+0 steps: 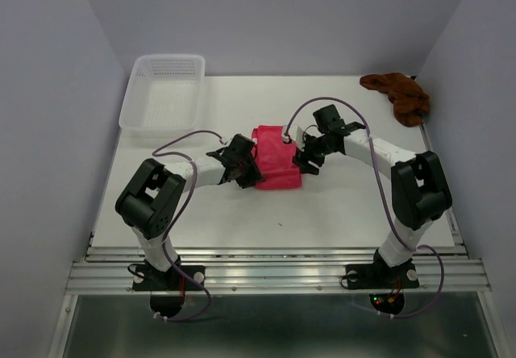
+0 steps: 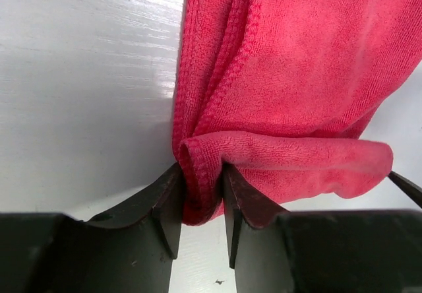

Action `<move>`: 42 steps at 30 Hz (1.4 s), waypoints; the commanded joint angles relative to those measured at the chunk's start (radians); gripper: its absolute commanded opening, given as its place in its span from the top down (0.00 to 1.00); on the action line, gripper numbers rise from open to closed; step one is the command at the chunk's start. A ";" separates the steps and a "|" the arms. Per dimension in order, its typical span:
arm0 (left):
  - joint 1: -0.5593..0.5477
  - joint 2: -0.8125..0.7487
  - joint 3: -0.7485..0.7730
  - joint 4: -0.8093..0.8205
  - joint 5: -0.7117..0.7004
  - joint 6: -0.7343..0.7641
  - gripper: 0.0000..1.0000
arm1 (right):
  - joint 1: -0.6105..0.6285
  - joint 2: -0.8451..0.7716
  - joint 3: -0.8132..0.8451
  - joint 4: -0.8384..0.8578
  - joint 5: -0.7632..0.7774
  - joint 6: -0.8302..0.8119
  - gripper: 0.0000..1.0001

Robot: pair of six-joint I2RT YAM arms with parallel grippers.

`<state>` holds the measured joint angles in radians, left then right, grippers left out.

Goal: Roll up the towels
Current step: Roll the towel

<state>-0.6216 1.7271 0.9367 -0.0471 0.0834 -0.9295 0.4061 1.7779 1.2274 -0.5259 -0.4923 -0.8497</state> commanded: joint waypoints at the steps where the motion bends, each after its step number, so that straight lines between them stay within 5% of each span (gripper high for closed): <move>1: -0.001 0.022 0.016 -0.037 -0.007 0.012 0.63 | -0.007 -0.133 -0.011 -0.051 0.014 -0.181 0.26; 7: -0.001 0.017 0.025 -0.051 0.024 0.006 0.72 | 0.045 -0.290 -0.193 0.079 -0.046 -0.298 0.19; 14: 0.003 0.032 0.054 -0.092 0.110 -0.020 1.00 | 0.157 -0.279 -0.276 0.153 0.007 -0.359 0.18; 20: 0.014 0.011 0.042 -0.089 0.183 -0.022 1.00 | 0.229 -0.281 -0.362 0.314 0.083 -0.397 0.18; 42: 0.080 -0.047 -0.062 0.004 0.375 -0.121 1.00 | 0.247 -0.236 -0.482 0.403 0.107 -0.453 0.23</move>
<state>-0.5480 1.7485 0.8967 -0.0406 0.4171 -1.0325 0.6430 1.5375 0.7696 -0.1928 -0.4011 -1.2881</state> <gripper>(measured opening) 0.171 0.766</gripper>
